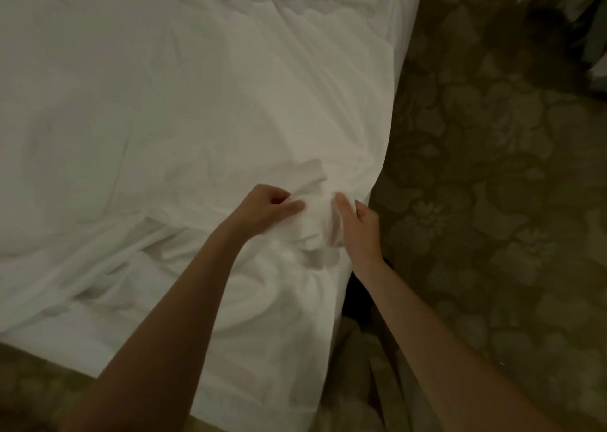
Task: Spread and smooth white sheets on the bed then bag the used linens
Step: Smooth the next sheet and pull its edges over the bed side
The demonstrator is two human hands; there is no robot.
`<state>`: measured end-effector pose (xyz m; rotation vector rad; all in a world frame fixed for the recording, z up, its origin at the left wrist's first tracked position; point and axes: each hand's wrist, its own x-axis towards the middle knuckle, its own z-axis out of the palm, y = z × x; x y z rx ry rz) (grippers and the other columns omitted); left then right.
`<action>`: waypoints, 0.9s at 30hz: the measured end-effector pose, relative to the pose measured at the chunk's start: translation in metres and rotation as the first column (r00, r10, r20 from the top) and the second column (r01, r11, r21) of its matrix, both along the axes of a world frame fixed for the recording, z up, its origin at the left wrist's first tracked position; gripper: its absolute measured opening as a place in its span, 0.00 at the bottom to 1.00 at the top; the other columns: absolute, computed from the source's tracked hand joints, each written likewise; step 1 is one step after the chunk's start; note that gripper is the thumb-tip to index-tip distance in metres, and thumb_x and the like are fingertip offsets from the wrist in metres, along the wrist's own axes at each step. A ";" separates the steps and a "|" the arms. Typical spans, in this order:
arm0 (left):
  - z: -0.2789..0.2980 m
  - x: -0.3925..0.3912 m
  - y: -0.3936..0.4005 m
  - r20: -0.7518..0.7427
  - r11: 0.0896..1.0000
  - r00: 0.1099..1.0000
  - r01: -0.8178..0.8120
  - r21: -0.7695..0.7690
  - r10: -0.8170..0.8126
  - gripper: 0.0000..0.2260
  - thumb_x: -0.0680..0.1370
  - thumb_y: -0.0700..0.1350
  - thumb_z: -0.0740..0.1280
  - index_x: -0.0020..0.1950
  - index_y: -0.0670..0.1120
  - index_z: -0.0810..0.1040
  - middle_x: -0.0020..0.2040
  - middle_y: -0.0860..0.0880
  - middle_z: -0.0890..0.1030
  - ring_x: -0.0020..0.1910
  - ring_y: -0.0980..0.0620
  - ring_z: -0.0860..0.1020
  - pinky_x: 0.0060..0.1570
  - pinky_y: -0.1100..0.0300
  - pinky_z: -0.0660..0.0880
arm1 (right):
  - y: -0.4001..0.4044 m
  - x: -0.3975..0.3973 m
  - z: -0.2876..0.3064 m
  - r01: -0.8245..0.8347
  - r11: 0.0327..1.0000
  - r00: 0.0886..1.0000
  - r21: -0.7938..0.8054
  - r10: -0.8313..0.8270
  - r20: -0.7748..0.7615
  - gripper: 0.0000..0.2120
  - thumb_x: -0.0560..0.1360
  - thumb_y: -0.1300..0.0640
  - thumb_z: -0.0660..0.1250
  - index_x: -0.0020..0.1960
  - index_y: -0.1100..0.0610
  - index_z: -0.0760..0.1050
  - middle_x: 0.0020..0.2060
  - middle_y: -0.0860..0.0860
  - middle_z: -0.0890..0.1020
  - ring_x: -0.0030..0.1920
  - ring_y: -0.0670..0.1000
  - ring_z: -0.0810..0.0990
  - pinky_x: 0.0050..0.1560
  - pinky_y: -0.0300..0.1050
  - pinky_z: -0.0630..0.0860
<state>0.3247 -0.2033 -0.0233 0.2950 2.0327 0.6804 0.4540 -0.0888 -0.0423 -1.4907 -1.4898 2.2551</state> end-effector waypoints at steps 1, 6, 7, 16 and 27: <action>-0.003 -0.003 0.001 -0.035 1.000 0.999 0.004 0.023 -0.003 0.16 0.76 0.47 0.71 0.31 0.43 0.75 0.24 0.56 0.69 0.22 0.61 0.65 0.25 0.69 0.61 | 0.001 0.001 0.000 0.018 0.999 0.999 -0.040 -0.019 -0.027 0.08 0.79 0.53 0.65 0.43 0.52 0.80 0.38 0.45 0.83 0.41 0.43 0.82 0.43 0.36 0.77; 0.007 -0.023 0.010 -0.058 0.984 0.997 -0.034 0.173 0.045 0.07 0.73 0.45 0.75 0.39 0.48 0.79 0.33 0.51 0.79 0.27 0.63 0.74 0.30 0.69 0.71 | -0.007 0.016 -0.005 -0.214 0.964 0.976 -0.159 0.207 -0.060 0.09 0.72 0.50 0.73 0.51 0.44 0.79 0.44 0.41 0.85 0.46 0.41 0.84 0.45 0.36 0.79; 0.009 -0.028 0.012 -0.056 0.982 0.997 -0.034 0.184 0.045 0.07 0.74 0.43 0.74 0.39 0.48 0.78 0.35 0.50 0.80 0.28 0.63 0.75 0.30 0.69 0.72 | -0.011 0.016 -0.004 -0.235 0.960 0.972 -0.154 0.232 -0.036 0.10 0.71 0.50 0.74 0.50 0.44 0.78 0.44 0.41 0.85 0.46 0.41 0.84 0.46 0.38 0.80; -0.014 -0.050 0.049 -0.079 0.980 0.991 0.121 0.161 -0.109 0.12 0.74 0.44 0.74 0.37 0.49 0.72 0.28 0.54 0.75 0.26 0.60 0.70 0.31 0.68 0.66 | -0.027 0.019 -0.001 -0.017 0.972 0.999 -0.235 0.025 0.030 0.10 0.77 0.47 0.66 0.53 0.52 0.79 0.52 0.55 0.84 0.55 0.56 0.82 0.61 0.61 0.75; -0.065 -0.030 0.096 -0.304 0.956 0.906 0.279 -0.092 -0.294 0.07 0.74 0.49 0.72 0.47 0.47 0.84 0.38 0.54 0.80 0.38 0.58 0.75 0.44 0.68 0.69 | -0.021 0.037 -0.026 0.056 0.965 0.996 -0.256 -0.035 0.082 0.04 0.74 0.54 0.71 0.47 0.53 0.79 0.43 0.49 0.84 0.42 0.48 0.82 0.41 0.38 0.80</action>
